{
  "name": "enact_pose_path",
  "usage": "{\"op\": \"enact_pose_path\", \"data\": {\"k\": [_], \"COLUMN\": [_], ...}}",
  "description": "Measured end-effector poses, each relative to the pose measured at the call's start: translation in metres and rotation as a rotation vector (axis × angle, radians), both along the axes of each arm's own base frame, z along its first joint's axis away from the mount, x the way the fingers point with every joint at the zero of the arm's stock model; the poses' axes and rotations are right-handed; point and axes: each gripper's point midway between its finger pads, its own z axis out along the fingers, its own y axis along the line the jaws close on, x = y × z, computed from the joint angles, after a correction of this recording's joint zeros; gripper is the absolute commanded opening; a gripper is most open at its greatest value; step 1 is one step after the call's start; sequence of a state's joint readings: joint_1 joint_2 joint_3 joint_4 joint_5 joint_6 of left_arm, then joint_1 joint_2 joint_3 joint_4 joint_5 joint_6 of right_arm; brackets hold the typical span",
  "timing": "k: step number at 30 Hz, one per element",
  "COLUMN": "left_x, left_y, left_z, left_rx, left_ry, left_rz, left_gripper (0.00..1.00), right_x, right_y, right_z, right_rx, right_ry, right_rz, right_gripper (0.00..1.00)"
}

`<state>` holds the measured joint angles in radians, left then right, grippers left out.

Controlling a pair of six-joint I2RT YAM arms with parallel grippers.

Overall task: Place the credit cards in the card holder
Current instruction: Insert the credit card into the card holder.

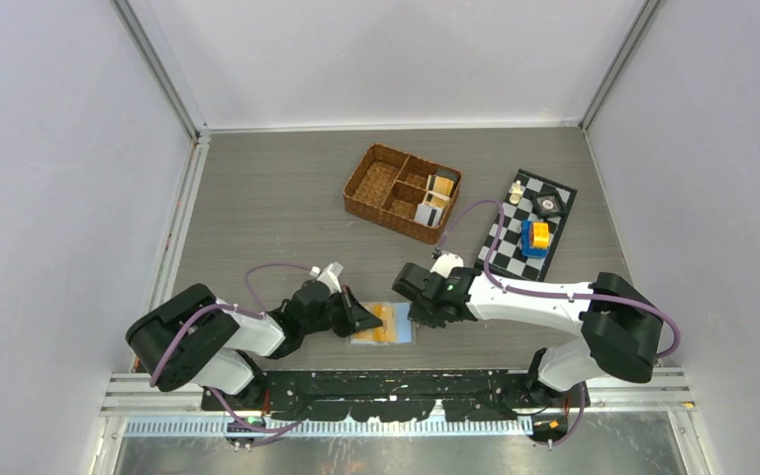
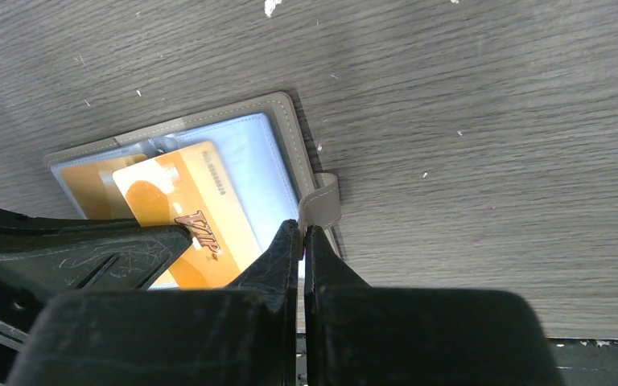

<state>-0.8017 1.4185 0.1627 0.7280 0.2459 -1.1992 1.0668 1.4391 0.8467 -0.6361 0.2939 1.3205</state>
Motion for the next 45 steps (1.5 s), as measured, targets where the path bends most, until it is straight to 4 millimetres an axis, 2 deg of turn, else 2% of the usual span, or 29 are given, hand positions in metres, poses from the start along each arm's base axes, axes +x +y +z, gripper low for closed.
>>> {"op": "enact_pose_path", "data": {"k": [16, 22, 30, 45], "left_x": [0.001, 0.0, 0.002, 0.004], "left_y": [-0.008, -0.011, -0.014, -0.001], "left_z": [-0.002, -0.002, -0.003, 0.006], "left_rx": [0.006, 0.01, 0.035, 0.171], "left_ry": [-0.002, -0.007, -0.007, -0.056], "left_rz": [0.015, 0.017, 0.011, -0.012], "left_gripper": [0.02, 0.06, 0.17, 0.42], "right_x": [-0.002, -0.002, -0.003, -0.003], "right_y": [-0.003, -0.003, -0.004, -0.018], "right_z": [-0.002, -0.001, -0.002, 0.001], "right_rx": [0.0, 0.007, 0.006, -0.038], "right_ry": [0.0, -0.004, -0.005, -0.023], "right_rz": [0.001, 0.001, -0.003, -0.022], "right_gripper": [0.0, 0.0, 0.0, 0.0]}}
